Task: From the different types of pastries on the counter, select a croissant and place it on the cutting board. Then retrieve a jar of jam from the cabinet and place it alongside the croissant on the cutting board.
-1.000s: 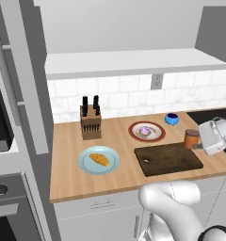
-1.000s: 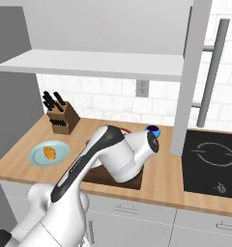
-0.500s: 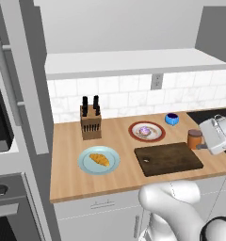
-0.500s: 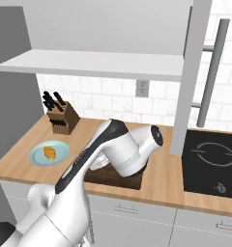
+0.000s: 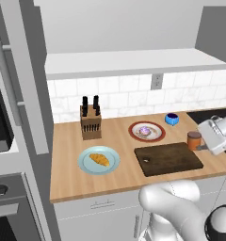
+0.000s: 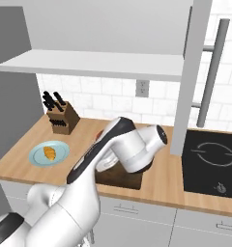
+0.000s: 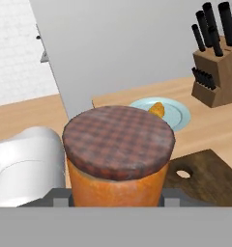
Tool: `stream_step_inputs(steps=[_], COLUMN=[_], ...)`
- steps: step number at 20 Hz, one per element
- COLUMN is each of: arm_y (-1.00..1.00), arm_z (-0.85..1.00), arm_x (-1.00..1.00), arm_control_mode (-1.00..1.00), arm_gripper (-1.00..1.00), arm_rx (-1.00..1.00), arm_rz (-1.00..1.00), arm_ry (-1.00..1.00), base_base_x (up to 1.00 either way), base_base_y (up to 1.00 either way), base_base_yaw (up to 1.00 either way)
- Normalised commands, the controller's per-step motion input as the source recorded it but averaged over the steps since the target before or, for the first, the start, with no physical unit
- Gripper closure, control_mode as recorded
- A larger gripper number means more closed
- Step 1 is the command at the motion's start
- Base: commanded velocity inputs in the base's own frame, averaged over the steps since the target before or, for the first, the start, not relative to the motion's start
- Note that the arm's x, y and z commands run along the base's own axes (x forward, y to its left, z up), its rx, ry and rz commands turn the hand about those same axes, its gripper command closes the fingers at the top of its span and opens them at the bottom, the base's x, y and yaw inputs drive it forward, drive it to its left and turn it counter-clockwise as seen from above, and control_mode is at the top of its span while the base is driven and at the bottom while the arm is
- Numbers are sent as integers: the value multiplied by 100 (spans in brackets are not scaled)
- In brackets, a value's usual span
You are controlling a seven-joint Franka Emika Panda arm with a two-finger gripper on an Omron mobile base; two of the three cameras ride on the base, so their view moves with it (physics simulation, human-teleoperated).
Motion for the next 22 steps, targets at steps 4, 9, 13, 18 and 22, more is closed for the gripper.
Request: stream_step_inputs(steps=[4,9,13,18,22], arm_y=[0,0,0,2,31], arm_z=[-20,-18,-16,-24,-35], arm_x=[10,21,31,37,33], arm_control_mode=[-100,-100,-100,-100,-100], arm_gripper=[100,100,100,100,100], arm_rx=[0,0,0,0,-8], arm_rz=[0,0,0,0,0], arm_ry=[0,0,0,0,0], base_base_x=[0,0,0,0,0], base_base_y=[0,0,0,0,0], base_base_yaw=[0,0,0,0,0])
